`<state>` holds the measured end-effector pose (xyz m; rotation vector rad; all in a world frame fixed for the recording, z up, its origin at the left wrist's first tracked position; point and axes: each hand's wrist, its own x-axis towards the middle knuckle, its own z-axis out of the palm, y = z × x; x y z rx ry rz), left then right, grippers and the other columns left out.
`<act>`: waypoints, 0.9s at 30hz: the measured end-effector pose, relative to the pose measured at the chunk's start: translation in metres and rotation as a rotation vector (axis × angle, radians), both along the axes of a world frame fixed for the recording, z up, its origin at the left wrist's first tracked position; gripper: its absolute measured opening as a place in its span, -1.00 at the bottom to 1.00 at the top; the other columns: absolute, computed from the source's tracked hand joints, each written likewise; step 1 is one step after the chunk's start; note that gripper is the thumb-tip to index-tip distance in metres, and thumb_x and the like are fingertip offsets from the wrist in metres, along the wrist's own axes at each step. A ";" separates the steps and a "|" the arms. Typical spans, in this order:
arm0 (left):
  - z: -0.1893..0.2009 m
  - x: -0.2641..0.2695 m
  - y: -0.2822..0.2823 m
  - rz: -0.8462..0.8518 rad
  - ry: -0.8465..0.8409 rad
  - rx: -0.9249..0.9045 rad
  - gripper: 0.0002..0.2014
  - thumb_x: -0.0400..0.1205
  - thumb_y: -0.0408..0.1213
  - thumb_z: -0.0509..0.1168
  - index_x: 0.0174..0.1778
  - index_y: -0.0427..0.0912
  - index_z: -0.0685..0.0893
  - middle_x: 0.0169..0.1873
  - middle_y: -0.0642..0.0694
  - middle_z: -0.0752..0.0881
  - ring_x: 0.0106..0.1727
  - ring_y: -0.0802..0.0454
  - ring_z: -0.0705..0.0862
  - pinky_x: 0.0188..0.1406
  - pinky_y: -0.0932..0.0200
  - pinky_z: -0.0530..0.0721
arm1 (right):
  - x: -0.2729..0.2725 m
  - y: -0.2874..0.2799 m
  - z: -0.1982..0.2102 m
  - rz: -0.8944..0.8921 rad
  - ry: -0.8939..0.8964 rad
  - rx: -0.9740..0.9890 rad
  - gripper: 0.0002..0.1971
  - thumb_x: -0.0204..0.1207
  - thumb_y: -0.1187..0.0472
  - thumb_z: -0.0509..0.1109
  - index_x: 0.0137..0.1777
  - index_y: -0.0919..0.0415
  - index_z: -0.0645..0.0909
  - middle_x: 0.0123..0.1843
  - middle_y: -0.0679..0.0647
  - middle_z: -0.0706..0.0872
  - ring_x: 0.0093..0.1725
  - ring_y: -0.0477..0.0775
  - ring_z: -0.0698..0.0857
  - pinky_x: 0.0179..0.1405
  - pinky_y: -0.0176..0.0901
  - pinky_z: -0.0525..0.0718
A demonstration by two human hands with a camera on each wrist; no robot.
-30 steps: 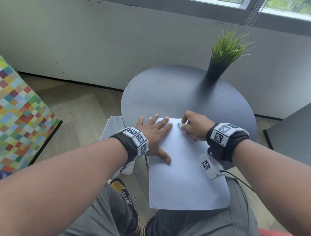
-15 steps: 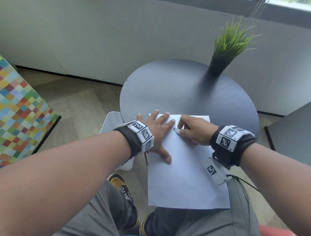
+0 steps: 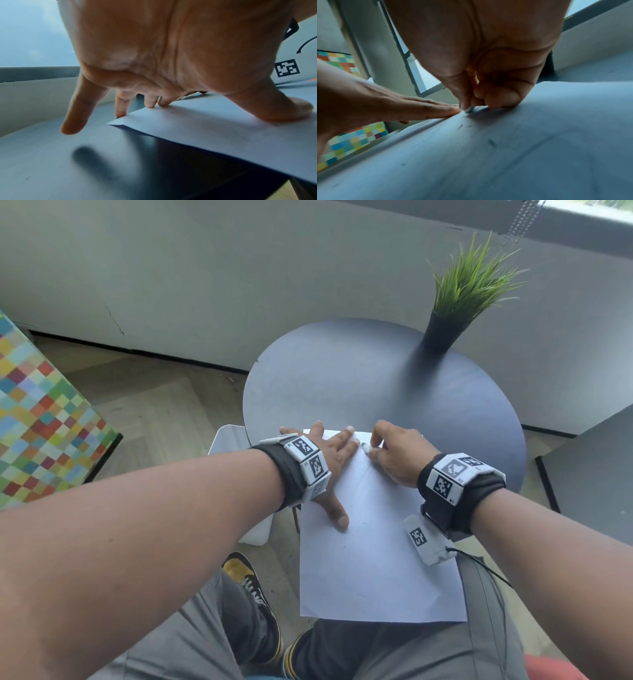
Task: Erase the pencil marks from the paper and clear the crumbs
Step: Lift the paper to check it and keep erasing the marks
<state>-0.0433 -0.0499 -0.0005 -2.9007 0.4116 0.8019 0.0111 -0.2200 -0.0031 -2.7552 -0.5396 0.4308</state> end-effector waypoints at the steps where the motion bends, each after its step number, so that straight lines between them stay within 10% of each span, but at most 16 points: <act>1: 0.000 0.000 0.000 -0.004 -0.007 0.001 0.47 0.04 0.67 0.35 0.73 0.09 -0.25 0.72 0.17 -0.26 0.67 -0.33 -0.03 0.26 -0.60 0.40 | -0.004 0.001 -0.001 0.086 0.016 -0.003 -0.81 0.63 -0.02 0.28 0.04 0.09 0.53 -0.05 0.06 0.68 -0.05 0.16 0.60 -0.11 -0.13 0.48; 4: -0.001 0.000 -0.002 -0.018 -0.022 0.004 0.47 0.03 0.67 0.34 0.74 0.06 -0.18 0.73 0.12 -0.23 0.64 -0.34 0.02 0.28 -0.65 0.35 | -0.018 0.004 0.003 0.340 0.153 -0.028 -0.88 0.60 -0.02 0.33 -0.02 -0.01 0.53 -0.17 -0.09 0.64 -0.12 0.06 0.61 -0.12 -0.16 0.49; 9: -0.003 0.002 -0.003 -0.011 -0.014 0.014 0.48 0.02 0.68 0.34 0.74 0.07 -0.23 0.73 0.13 -0.25 0.67 -0.34 -0.04 0.36 -0.68 0.22 | 0.000 -0.003 0.002 0.098 -0.043 -0.051 -0.84 0.61 -0.01 0.27 0.02 0.06 0.50 -0.06 0.07 0.69 -0.03 0.21 0.63 0.00 -0.03 0.59; 13: -0.002 0.002 -0.001 -0.015 -0.007 -0.014 0.46 0.03 0.67 0.35 0.73 0.08 -0.19 0.73 0.12 -0.23 0.66 -0.34 -0.03 0.36 -0.69 0.21 | -0.019 0.003 0.000 0.398 0.087 -0.058 -0.86 0.61 0.00 0.30 0.03 0.04 0.53 -0.13 -0.02 0.64 -0.09 0.13 0.62 -0.08 -0.11 0.54; 17: -0.002 0.001 -0.001 -0.007 -0.001 -0.011 0.48 0.03 0.68 0.34 0.73 0.07 -0.25 0.72 0.13 -0.26 0.70 -0.30 -0.15 0.39 -0.72 0.13 | 0.006 -0.006 0.001 0.087 -0.046 -0.077 -0.84 0.61 -0.02 0.24 0.00 0.05 0.49 -0.04 0.10 0.69 -0.06 0.22 0.63 -0.09 -0.06 0.58; 22: -0.001 -0.001 0.000 0.002 0.005 -0.037 0.46 0.08 0.64 0.36 0.73 0.08 -0.27 0.73 0.11 -0.28 0.72 -0.29 -0.22 0.41 -0.74 0.08 | -0.023 0.002 0.000 0.398 0.068 -0.054 -0.80 0.63 -0.07 0.26 0.04 0.05 0.52 -0.13 -0.01 0.67 -0.09 0.14 0.63 -0.09 -0.09 0.55; 27: -0.004 -0.002 0.002 -0.001 -0.009 -0.028 0.45 0.06 0.68 0.33 0.73 0.10 -0.26 0.72 0.14 -0.28 0.72 -0.26 -0.19 0.38 -0.72 0.15 | -0.006 -0.001 -0.001 0.139 -0.100 -0.081 -0.81 0.62 0.03 0.24 0.08 0.13 0.52 -0.01 0.14 0.69 -0.01 0.22 0.62 -0.10 -0.09 0.50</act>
